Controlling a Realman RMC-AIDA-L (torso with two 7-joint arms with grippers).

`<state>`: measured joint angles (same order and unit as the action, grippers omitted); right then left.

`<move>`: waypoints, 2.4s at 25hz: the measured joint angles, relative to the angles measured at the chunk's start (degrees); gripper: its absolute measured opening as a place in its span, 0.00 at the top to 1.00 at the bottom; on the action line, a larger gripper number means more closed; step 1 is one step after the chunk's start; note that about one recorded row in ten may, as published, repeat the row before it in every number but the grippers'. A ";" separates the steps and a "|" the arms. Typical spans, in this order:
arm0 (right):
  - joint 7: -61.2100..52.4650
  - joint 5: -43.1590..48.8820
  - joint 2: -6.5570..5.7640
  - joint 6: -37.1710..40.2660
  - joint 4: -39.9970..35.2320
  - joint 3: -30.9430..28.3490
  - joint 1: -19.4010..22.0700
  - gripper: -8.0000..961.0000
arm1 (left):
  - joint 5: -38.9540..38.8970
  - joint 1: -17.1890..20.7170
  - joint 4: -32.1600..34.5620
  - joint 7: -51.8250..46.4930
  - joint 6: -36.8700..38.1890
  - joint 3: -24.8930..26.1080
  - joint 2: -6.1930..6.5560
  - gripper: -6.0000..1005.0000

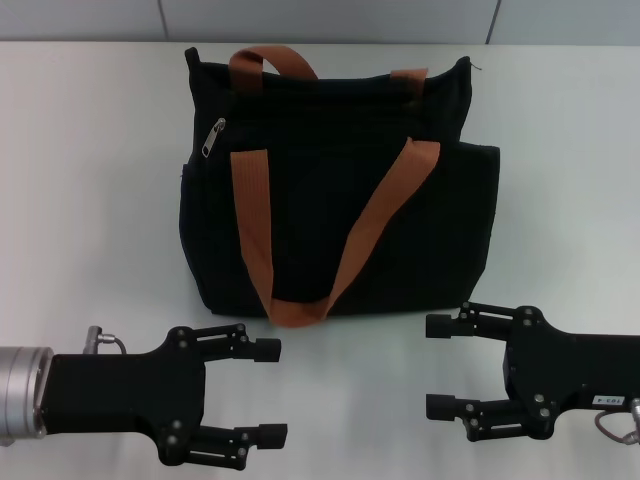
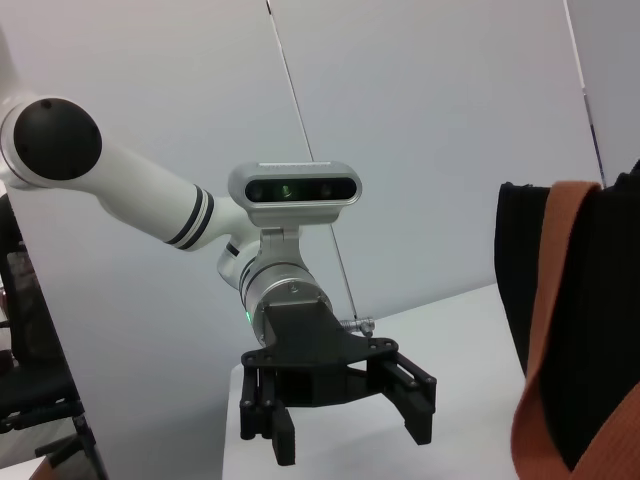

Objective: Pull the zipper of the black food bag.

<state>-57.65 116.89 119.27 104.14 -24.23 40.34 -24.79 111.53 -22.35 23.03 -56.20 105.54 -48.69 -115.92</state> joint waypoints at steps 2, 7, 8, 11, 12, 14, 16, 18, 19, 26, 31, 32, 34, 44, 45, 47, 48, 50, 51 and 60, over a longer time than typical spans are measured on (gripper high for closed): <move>0.00 0.00 0.00 0.00 0.21 0.00 -0.11 0.15 | 0.00 0.11 0.00 0.01 0.01 0.00 0.00 0.18; 0.00 0.00 0.00 0.00 0.45 0.00 -0.19 0.15 | -0.07 0.28 -0.02 0.08 0.23 0.00 0.00 0.19; 0.00 0.00 0.00 0.00 0.46 0.00 -0.19 0.15 | -0.14 0.30 -0.06 0.10 0.40 0.01 0.00 0.19; 0.00 0.00 0.00 -0.09 0.46 0.00 -0.19 0.15 | -0.41 0.28 -0.08 0.21 1.94 0.41 -0.05 0.20; 0.00 0.00 0.00 -0.18 0.46 0.00 -0.19 0.15 | -0.48 0.23 -0.07 0.25 2.48 0.72 -0.08 0.20; -0.01 0.00 0.00 -0.27 0.45 0.00 -0.16 0.16 | -0.51 -0.07 0.01 0.41 4.54 2.58 -0.28 0.20; 0.00 0.00 0.00 -0.31 0.44 0.00 -0.07 0.16 | -0.55 -0.60 -0.04 0.97 6.76 5.62 -0.59 0.21; 0.00 -0.01 0.00 -0.33 0.43 0.00 0.06 0.16 | -1.11 -1.03 -0.22 2.01 8.33 8.77 -0.94 0.21; -0.01 -0.01 0.00 -0.42 0.41 0.00 0.09 0.16 | -2.07 -1.16 -0.34 2.64 8.81 10.27 -1.18 0.21; -0.01 -0.01 0.00 -0.61 0.49 0.00 -0.02 0.16 | -20.97 -0.98 -1.27 5.61 7.13 14.88 -2.35 0.23; -0.01 -0.01 0.00 -0.62 0.56 0.00 -0.13 0.17 | -22.88 -2.79 -0.16 3.61 0.66 15.31 1.15 0.24; 0.00 -0.01 0.00 -0.62 0.57 0.00 -0.12 0.17 | -22.53 -3.12 0.12 3.14 -1.36 15.19 2.28 0.24; -0.01 -0.01 -0.01 -0.62 0.59 0.00 0.01 0.17 | -20.86 -3.55 1.06 2.16 -4.47 15.01 3.88 0.25; -0.44 -0.01 -0.09 -0.61 0.59 -0.47 0.34 0.18 | -3.42 -5.34 9.77 -5.46 -9.58 14.86 6.24 0.27; -0.44 -0.01 -0.09 -0.61 0.59 -0.47 0.34 0.18 | -2.50 -5.82 9.82 -5.49 -10.19 14.86 5.90 0.27; -0.46 -0.01 -0.09 -0.61 0.59 -0.50 0.39 0.18 | -1.62 -6.52 9.82 -5.10 -11.62 14.86 5.14 0.27; -0.49 -0.01 -0.09 -0.61 0.59 -0.51 0.40 0.18 | -1.42 -6.77 9.82 -4.71 -12.66 14.85 4.58 0.28; -0.54 -0.01 -0.09 -0.61 0.59 -0.53 0.40 0.18 | -1.41 -7.16 9.85 -3.73 -15.00 14.81 3.66 0.28; -0.55 -0.01 -0.09 -0.61 0.59 -0.53 0.38 0.18 | -1.27 -7.49 9.86 -3.16 -16.35 14.65 3.22 0.28; -1.11 -0.13 -0.14 -0.56 0.59 -0.52 -0.10 0.19 | 0.04 -9.65 9.95 1.05 -18.71 14.30 1.56 0.30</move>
<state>-58.75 116.77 119.13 103.58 -23.64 39.83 -24.89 111.57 -32.00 32.98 -55.14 86.83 -34.39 -114.36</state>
